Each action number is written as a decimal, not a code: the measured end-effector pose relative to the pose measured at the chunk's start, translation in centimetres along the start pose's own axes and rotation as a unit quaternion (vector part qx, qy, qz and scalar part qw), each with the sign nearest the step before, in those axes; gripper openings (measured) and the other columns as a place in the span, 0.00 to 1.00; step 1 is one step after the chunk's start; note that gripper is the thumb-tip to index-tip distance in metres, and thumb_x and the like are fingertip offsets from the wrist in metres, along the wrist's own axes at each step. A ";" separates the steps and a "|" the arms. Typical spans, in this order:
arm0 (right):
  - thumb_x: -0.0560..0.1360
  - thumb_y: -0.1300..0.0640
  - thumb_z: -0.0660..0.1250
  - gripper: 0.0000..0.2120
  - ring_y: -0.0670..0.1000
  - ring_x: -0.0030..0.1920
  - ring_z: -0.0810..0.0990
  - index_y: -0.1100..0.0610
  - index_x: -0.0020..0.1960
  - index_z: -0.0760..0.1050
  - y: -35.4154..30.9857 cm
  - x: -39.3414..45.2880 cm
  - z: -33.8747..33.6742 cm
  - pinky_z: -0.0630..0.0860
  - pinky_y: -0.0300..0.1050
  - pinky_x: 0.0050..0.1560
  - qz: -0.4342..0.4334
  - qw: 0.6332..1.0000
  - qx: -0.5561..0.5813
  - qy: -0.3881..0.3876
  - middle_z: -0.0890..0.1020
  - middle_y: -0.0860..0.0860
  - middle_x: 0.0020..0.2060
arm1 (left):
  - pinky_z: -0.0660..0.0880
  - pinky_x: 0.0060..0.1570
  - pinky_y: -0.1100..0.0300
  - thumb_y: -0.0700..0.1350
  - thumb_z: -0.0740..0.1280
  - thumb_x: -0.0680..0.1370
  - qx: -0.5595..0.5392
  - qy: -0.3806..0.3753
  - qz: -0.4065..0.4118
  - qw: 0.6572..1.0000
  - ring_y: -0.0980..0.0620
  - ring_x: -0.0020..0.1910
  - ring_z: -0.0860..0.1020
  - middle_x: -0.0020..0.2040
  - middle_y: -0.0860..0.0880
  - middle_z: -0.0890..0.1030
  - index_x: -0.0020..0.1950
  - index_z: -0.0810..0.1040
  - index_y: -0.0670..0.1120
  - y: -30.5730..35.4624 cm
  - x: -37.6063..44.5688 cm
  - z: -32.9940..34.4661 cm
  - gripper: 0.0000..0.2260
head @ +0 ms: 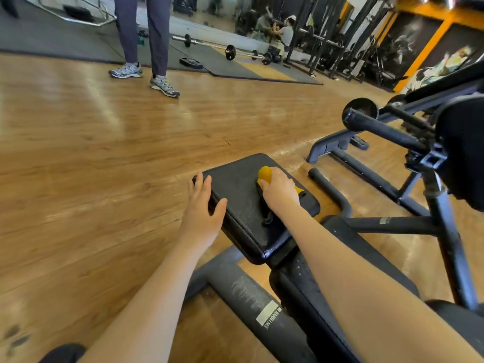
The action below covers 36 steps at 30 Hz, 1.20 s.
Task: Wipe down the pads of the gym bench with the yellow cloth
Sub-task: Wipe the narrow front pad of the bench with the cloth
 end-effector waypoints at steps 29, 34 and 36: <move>0.78 0.59 0.58 0.25 0.44 0.73 0.55 0.49 0.73 0.55 2.7 -8.2 0.1 0.45 0.32 0.66 -0.169 0.980 0.079 -0.070 0.60 0.45 0.73 | 0.42 0.65 0.64 0.48 0.53 0.81 0.016 -0.009 -0.005 1.000 0.60 0.72 0.37 0.76 0.56 0.42 0.76 0.49 0.47 0.0 0.2 0.3 0.24; 0.79 0.57 0.57 0.24 0.58 0.59 0.74 0.54 0.73 0.57 5.8 -2.0 -1.7 0.68 0.44 0.48 -0.006 0.998 0.060 -0.008 0.71 0.58 0.67 | 0.40 0.65 0.63 0.47 0.53 0.81 0.028 -0.007 -0.006 1.000 0.60 0.72 0.36 0.76 0.56 0.41 0.76 0.49 0.47 -0.2 0.3 0.5 0.25; 0.79 0.57 0.57 0.22 0.59 0.54 0.75 0.55 0.72 0.58 6.4 -0.8 -1.9 0.65 0.42 0.43 0.024 0.997 0.070 0.002 0.74 0.61 0.63 | 0.40 0.65 0.63 0.48 0.53 0.81 0.040 -0.008 -0.005 0.999 0.59 0.72 0.36 0.76 0.56 0.40 0.76 0.48 0.48 -0.2 0.3 0.5 0.25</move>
Point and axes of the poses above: each hand's wrist, its own x-axis towards the middle knuckle, its own z-axis out of the palm, y = z × x, the point moved 1 cm from there along x, towards the middle knuckle
